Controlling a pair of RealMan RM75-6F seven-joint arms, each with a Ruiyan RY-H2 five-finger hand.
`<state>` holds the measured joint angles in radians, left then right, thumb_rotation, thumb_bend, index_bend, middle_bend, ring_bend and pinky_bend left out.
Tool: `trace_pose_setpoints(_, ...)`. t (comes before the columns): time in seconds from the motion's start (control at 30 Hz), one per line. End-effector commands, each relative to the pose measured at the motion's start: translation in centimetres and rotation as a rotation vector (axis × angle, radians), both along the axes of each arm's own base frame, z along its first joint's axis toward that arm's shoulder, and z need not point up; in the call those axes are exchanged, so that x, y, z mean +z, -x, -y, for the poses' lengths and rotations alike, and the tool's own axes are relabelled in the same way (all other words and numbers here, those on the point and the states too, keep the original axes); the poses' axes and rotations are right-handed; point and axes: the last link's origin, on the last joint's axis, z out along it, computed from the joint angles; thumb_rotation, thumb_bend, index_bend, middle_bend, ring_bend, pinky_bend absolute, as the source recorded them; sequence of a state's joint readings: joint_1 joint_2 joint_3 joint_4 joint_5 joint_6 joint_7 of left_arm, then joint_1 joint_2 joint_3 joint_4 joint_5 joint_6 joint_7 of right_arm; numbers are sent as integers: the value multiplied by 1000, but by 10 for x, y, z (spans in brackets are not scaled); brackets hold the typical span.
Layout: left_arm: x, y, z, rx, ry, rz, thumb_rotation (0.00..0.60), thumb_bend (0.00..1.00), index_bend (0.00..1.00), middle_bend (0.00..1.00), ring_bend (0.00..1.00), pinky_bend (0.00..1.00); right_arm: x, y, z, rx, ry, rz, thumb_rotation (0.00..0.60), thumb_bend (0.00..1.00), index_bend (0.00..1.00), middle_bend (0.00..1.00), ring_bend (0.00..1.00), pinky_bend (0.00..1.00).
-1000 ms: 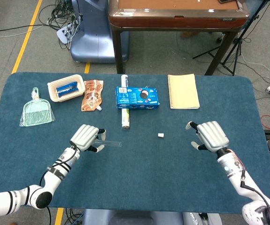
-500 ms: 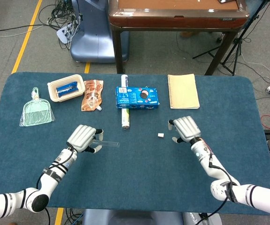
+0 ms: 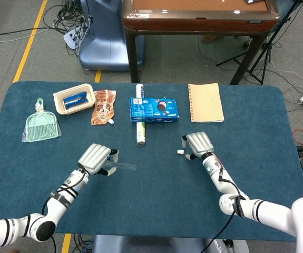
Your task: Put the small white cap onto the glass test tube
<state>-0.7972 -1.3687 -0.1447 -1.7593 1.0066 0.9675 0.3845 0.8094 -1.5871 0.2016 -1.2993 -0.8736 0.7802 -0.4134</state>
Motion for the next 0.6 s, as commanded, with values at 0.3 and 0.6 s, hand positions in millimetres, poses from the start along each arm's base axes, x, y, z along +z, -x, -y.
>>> trace_pose_setpoints(0.3,2,-1,4,-9,8,3,600,257,599,1000,1000,1000,-17,-9,8,-16,-4,-19,600,205,524,971,1000,1000)
trace_pose_setpoints(0.6,3,-1,6,-12,14,3,600,257,600,1000,1000,1000,-13,-3,14,-34,19,-40,600,205,524,971,1000,1000)
